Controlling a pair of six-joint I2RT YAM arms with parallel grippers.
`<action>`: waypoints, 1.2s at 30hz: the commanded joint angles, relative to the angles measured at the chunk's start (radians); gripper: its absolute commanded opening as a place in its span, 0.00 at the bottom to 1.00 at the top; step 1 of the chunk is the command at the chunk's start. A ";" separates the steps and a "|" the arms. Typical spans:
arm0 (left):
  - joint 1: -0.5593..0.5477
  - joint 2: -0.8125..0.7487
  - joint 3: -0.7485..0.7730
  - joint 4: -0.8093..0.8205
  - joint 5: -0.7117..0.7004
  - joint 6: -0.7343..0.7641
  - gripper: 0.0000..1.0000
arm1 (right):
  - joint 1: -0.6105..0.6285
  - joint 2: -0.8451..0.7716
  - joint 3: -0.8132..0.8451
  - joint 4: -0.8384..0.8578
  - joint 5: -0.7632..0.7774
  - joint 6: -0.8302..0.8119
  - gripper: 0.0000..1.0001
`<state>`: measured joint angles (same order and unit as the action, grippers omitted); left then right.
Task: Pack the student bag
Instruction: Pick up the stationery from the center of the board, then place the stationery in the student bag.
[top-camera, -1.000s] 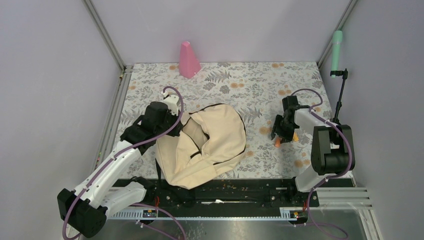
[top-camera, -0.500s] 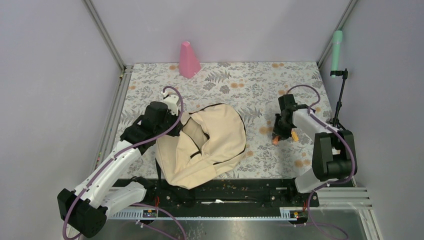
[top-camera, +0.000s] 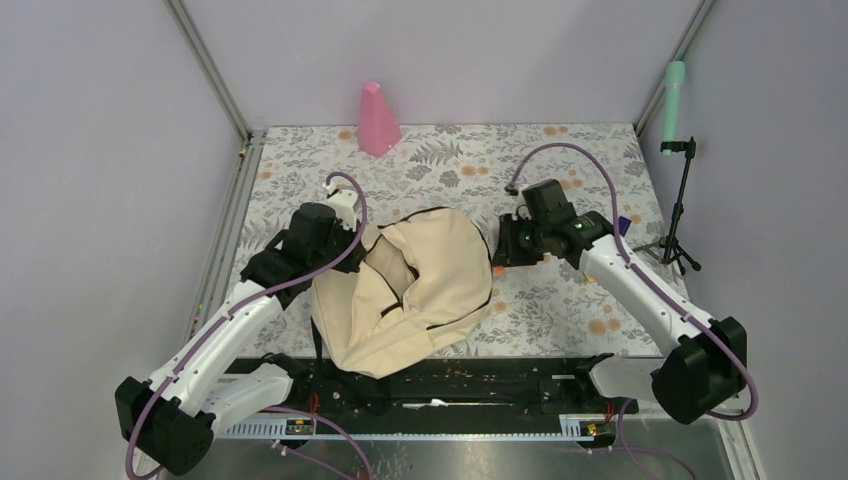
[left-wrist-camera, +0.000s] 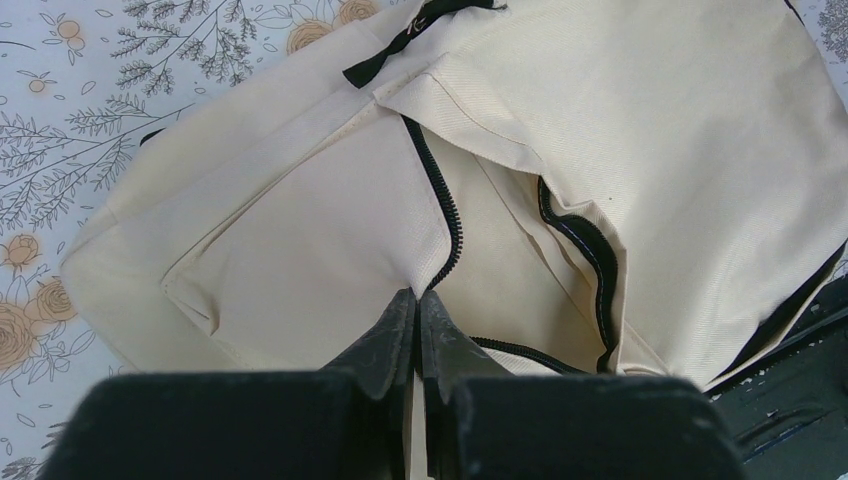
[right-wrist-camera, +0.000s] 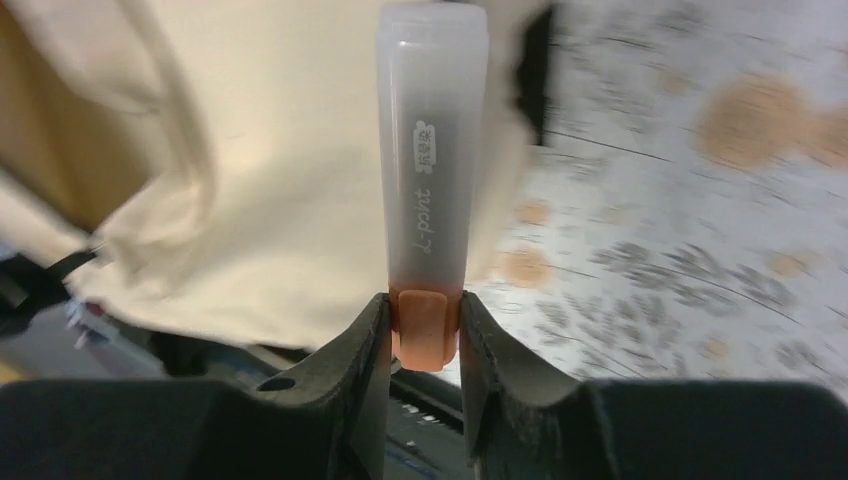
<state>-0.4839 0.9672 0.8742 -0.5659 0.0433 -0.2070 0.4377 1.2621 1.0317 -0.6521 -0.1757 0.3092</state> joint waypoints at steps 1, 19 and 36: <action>0.011 -0.001 0.020 0.075 -0.004 0.014 0.00 | 0.151 0.049 0.121 0.004 -0.212 0.021 0.00; 0.013 0.001 0.019 0.077 0.008 0.014 0.00 | 0.435 0.455 0.412 0.042 -0.408 0.099 0.00; 0.013 0.000 0.019 0.078 0.024 0.009 0.00 | 0.434 0.714 0.777 -0.083 -0.097 0.062 0.00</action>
<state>-0.4820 0.9718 0.8742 -0.5579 0.0578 -0.2070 0.8707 1.9690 1.7447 -0.7200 -0.3744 0.3965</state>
